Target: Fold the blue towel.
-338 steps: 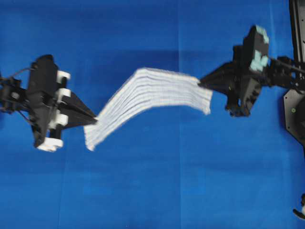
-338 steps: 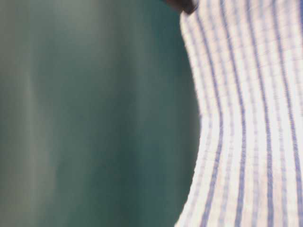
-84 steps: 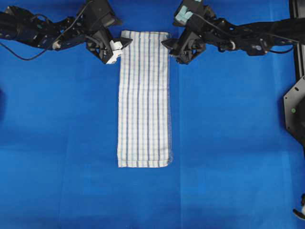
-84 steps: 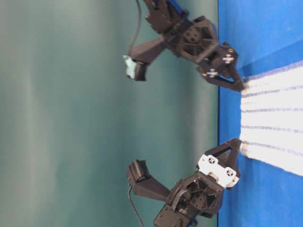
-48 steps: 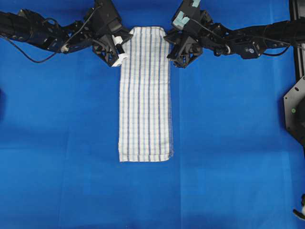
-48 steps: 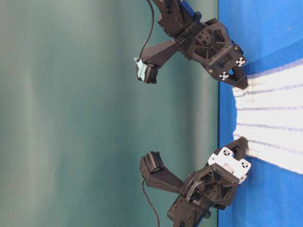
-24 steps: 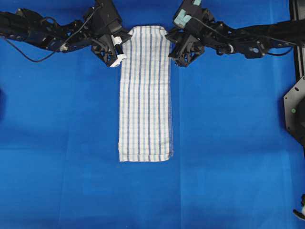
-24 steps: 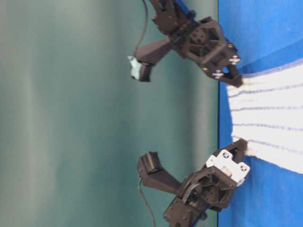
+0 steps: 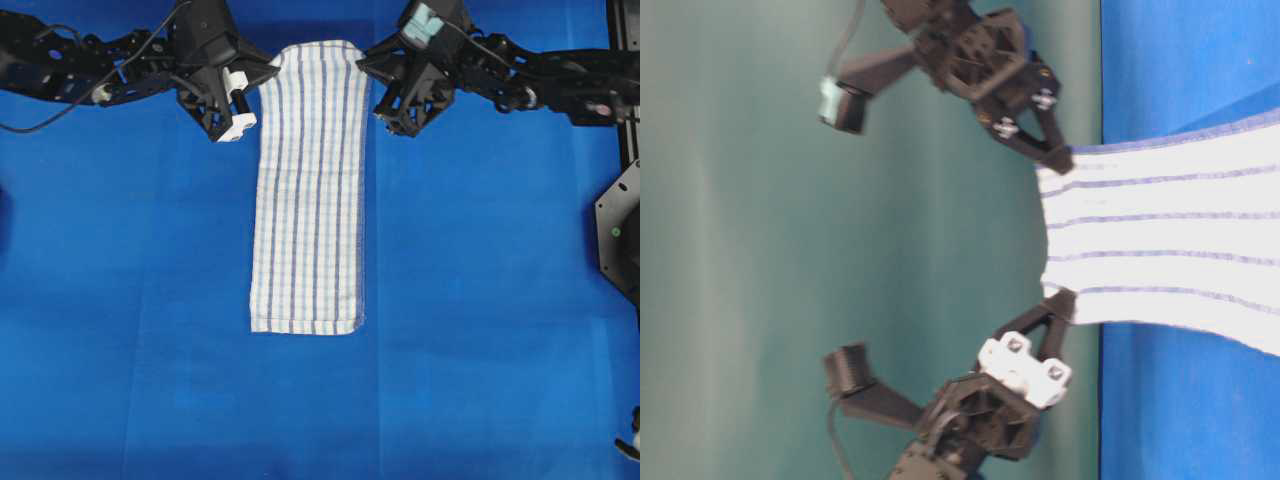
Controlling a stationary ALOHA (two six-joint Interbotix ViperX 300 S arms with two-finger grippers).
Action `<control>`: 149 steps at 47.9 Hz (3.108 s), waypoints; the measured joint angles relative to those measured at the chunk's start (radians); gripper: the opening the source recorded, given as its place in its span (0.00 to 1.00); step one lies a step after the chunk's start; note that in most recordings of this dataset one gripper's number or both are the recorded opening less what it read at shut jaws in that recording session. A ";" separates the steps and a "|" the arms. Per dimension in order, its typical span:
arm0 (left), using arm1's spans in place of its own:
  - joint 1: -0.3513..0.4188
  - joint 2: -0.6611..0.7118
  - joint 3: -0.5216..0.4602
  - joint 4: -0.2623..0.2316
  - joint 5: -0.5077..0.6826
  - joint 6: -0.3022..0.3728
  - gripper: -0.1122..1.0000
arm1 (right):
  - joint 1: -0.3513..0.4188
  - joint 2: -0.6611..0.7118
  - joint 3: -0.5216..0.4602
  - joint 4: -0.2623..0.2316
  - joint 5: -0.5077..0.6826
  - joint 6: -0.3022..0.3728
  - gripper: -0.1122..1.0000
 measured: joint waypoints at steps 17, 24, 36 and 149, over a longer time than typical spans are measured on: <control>-0.152 -0.132 0.049 0.000 0.044 -0.034 0.14 | 0.156 -0.150 0.067 0.017 0.023 0.025 0.18; -0.238 -0.155 0.091 -0.005 0.038 -0.071 0.14 | 0.258 -0.167 0.097 0.057 0.021 0.035 0.18; -0.414 -0.161 0.127 -0.005 -0.020 -0.169 0.14 | 0.446 -0.169 0.129 0.160 0.002 0.038 0.18; -0.568 -0.632 0.359 -0.006 -0.002 -0.179 0.88 | 0.598 -0.723 0.314 0.267 0.054 -0.321 0.85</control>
